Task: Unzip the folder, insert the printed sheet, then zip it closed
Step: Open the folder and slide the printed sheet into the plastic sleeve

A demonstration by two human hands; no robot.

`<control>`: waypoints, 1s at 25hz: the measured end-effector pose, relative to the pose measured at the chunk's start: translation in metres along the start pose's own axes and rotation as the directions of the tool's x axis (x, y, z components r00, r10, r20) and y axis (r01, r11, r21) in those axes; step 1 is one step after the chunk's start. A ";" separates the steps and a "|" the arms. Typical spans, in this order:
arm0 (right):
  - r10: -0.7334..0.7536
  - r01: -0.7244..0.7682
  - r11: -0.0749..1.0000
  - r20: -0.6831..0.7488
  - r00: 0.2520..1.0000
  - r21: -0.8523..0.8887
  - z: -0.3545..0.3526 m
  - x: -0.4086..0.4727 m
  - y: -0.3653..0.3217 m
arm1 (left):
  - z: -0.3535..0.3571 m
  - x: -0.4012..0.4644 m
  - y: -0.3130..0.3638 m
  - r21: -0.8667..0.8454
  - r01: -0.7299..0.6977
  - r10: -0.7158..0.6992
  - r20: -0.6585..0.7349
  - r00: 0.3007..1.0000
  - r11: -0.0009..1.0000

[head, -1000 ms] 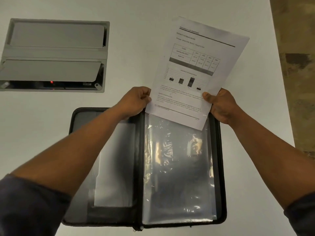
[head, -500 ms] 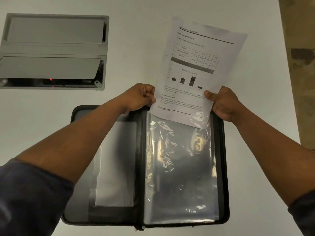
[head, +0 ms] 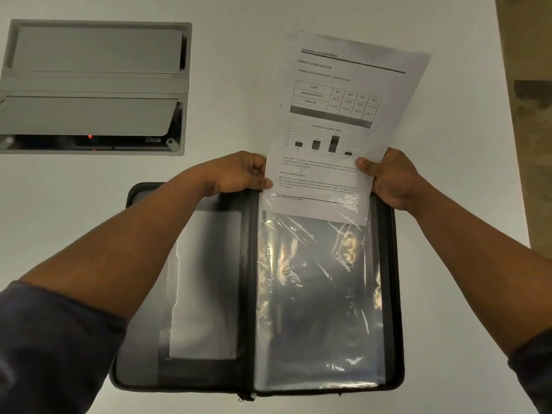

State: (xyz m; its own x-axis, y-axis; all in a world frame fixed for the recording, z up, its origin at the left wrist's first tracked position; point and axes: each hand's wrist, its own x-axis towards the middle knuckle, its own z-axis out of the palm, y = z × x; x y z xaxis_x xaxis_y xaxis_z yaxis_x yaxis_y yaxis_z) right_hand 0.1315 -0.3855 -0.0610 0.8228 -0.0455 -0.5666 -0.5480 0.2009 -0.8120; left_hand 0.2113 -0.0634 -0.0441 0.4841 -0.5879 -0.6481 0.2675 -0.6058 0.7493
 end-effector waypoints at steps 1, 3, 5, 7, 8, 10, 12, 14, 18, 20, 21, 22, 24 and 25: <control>0.000 -0.001 1.000 0.004 1.000 0.011 0.000 0.000 0.001 | 0.000 0.000 0.001 -0.009 0.007 -0.007 0.014 1.000 1.000; 0.004 -0.004 1.000 0.002 1.000 0.006 0.001 0.000 0.001 | 0.001 0.001 0.002 0.050 0.020 -0.022 0.042 0.999 0.999; 0.006 -0.006 1.000 -0.001 1.000 0.001 0.001 -0.001 0.001 | 0.001 0.003 0.003 0.110 0.034 -0.042 0.077 0.996 0.993; -0.003 0.003 1.000 -0.003 1.000 -0.007 0.001 -0.001 -0.001 | 0.001 0.003 0.004 0.125 0.052 -0.066 0.109 0.992 0.991; -0.010 0.010 1.000 -0.004 1.000 -0.017 0.001 0.000 -0.002 | 0.001 0.002 0.005 0.131 0.061 -0.077 0.123 0.989 0.990; -0.024 0.024 0.998 0.000 1.000 -0.052 0.001 0.001 -0.004 | 0.000 0.001 0.008 0.184 0.076 -0.103 0.140 0.985 0.980; -0.038 0.038 0.995 0.005 0.999 -0.094 0.002 0.001 -0.005 | 0.001 0.000 0.011 0.256 0.102 -0.142 0.141 0.980 0.961; -0.051 0.051 0.993 0.003 0.999 -0.105 0.003 0.001 -0.004 | 0.002 0.000 0.012 0.265 0.132 -0.173 0.141 0.975 0.955; -0.059 0.060 0.989 0.009 0.998 -0.134 0.004 0.001 -0.004 | 0.003 -0.002 0.010 0.240 0.132 -0.168 0.137 0.976 0.962; -0.063 0.065 0.987 0.019 0.998 -0.150 0.003 0.001 -0.005 | 0.006 -0.004 0.008 0.198 0.110 -0.138 0.130 0.982 0.974; -0.065 0.068 0.985 0.025 0.998 -0.160 0.003 0.000 -0.005 | 0.007 -0.005 0.006 0.184 0.092 -0.115 0.115 0.987 0.979; -0.064 0.068 0.983 0.031 0.997 -0.172 0.003 0.000 -0.005 | 0.008 -0.006 0.004 0.180 0.072 -0.089 0.088 0.992 0.981; -0.054 0.061 0.979 0.044 0.998 -0.195 0.004 -0.002 -0.007 | 0.011 -0.008 -0.002 0.158 0.024 -0.025 0.010 1.000 0.987; -0.049 0.059 0.977 0.054 0.997 -0.206 0.005 -0.003 -0.007 | 0.014 -0.008 -0.005 0.122 0.003 0.001 -0.036 0.999 0.993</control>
State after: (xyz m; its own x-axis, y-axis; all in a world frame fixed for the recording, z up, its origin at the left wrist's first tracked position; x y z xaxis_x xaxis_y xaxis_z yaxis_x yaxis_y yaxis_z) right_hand 0.1336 -0.3823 -0.0529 0.8556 -0.0023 -0.5176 -0.5176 -0.0078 -0.8556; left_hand 0.1947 -0.0632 -0.0443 0.5140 -0.5689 -0.6421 0.1658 -0.6685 0.7250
